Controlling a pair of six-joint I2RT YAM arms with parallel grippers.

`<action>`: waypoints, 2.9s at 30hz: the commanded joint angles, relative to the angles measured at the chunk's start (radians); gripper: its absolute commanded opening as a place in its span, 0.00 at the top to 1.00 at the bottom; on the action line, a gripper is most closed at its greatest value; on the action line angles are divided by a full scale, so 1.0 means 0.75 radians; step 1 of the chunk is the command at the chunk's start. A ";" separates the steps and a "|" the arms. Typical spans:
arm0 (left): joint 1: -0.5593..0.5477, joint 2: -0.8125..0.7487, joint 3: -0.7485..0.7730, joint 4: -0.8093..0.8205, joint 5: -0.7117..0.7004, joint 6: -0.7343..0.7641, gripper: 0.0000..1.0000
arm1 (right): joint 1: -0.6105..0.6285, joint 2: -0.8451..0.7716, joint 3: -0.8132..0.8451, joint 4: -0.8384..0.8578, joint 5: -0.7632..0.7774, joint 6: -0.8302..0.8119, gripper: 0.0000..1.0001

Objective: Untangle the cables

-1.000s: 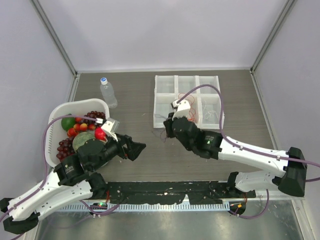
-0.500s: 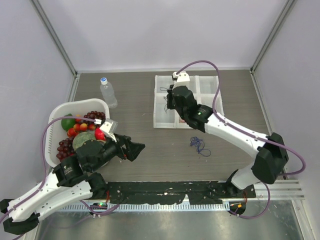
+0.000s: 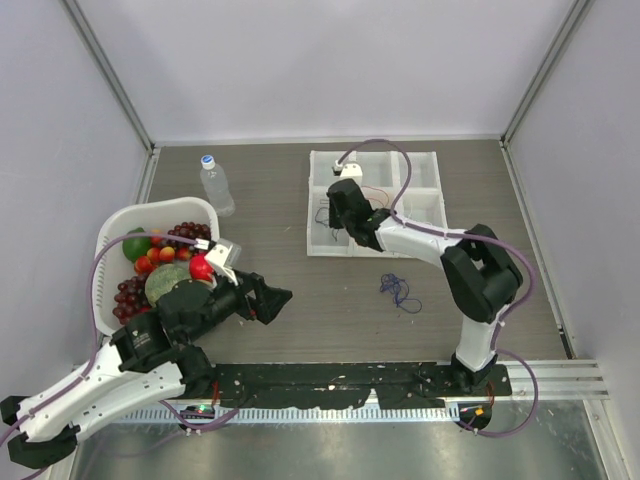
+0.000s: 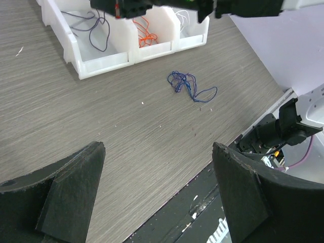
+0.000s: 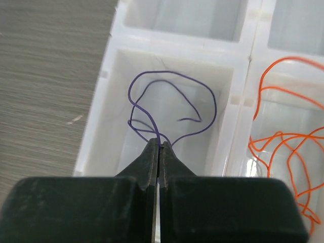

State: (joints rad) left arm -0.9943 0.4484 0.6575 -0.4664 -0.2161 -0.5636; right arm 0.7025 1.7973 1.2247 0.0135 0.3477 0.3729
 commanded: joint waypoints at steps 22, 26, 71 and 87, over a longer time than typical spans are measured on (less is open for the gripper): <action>0.002 0.138 -0.005 0.153 0.071 -0.046 0.09 | 0.008 -0.434 -0.158 -0.300 -0.044 0.041 0.33; 0.002 0.191 -0.020 0.225 0.090 -0.062 0.09 | 0.008 -0.737 -0.460 -0.359 0.009 0.173 0.33; 0.004 0.813 -0.128 0.601 0.323 -0.261 0.20 | 0.552 -1.136 -1.081 -0.234 -0.038 0.676 0.81; 0.004 1.545 0.269 0.740 0.538 -0.214 0.52 | 0.552 -1.695 -1.355 -0.378 -0.022 0.908 0.55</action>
State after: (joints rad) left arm -0.9936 1.5627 0.8043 0.0105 0.1509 -0.7296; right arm 1.1130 0.5106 0.2276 -0.3168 0.3393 1.0149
